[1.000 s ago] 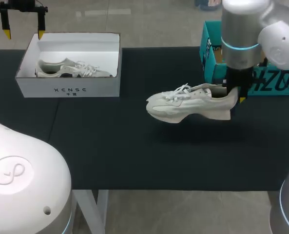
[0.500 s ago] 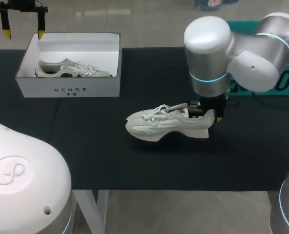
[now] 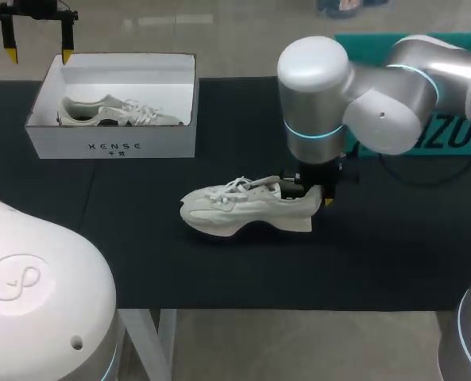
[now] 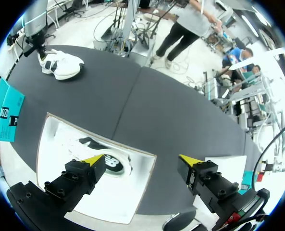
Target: Take the shoe out of the shoebox, open the shoe tongue, remove and reinsert the insole, then place the shoe into the shoebox
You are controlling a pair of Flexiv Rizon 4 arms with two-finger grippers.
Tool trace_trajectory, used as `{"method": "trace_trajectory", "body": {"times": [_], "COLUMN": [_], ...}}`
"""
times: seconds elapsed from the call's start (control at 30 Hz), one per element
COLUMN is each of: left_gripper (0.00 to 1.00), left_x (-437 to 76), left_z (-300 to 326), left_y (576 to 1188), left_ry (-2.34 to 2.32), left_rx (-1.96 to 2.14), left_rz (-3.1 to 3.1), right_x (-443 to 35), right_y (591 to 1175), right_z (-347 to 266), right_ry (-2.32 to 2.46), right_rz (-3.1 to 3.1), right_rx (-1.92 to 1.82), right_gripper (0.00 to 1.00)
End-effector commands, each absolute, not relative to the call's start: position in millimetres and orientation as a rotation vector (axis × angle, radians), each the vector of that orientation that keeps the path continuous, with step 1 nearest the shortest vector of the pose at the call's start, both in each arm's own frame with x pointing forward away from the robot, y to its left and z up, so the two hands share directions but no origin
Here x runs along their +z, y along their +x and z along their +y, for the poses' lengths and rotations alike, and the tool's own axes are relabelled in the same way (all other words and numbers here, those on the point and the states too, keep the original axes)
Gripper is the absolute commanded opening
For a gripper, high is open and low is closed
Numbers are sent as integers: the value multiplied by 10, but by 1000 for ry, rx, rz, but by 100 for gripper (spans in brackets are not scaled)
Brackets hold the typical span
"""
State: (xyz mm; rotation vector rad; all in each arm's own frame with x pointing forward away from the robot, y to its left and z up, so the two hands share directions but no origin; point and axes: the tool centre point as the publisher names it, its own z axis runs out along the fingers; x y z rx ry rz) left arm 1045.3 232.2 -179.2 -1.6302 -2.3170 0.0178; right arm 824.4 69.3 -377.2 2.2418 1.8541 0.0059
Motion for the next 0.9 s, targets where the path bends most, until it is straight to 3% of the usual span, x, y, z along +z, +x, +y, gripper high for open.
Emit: {"method": "trace_trajectory", "body": {"times": [0.03, 0.13, 0.17, 0.2, 0.23, 0.47, 0.6, 0.73, 0.9], "left_gripper": [100, 100, 100, 100, 100, 100, 100, 100, 100], "left_x": [-1792, -1792, -1792, -1792, -1792, -1792, -1792, -1792, -1792], "left_z": [2328, 2328, 2328, 2328, 2328, 2328, 2328, 2328, 2328], "left_y": [10447, 10447, 10447, 10447, 10447, 10447, 10447, 10447, 10447], "left_ry": [-1632, -1632, -1632, -1632, -1632, -1632, -1632, -1632, -1632], "left_rx": [14, 14, 14, 14, 14, 14, 14, 14, 14], "left_rz": [-2318, -2318, -2318, -2318, -2318, -2318, -2318, -2318, -2318], "right_x": [-3950, -4049, -4064, -4068, -4066, -3753, -3415, -3195, -3097], "right_y": [8272, 8291, 8294, 8293, 8290, 8144, 7928, 7896, 8098], "right_z": [799, 816, 815, 812, 806, 839, 904, 866, 782], "right_ry": [2232, 2240, 2243, 2242, 2247, 2143, 1683, 1270, 1306], "right_rz": [1817, 1792, 1792, 1778, 1781, 2004, 2470, 2731, 2694], "right_rx": [17, -21, -34, -48, -50, 90, 318, 306, 317], "right_gripper": [0, 0, 15, 69, 100, 100, 100, 100, 100]}}
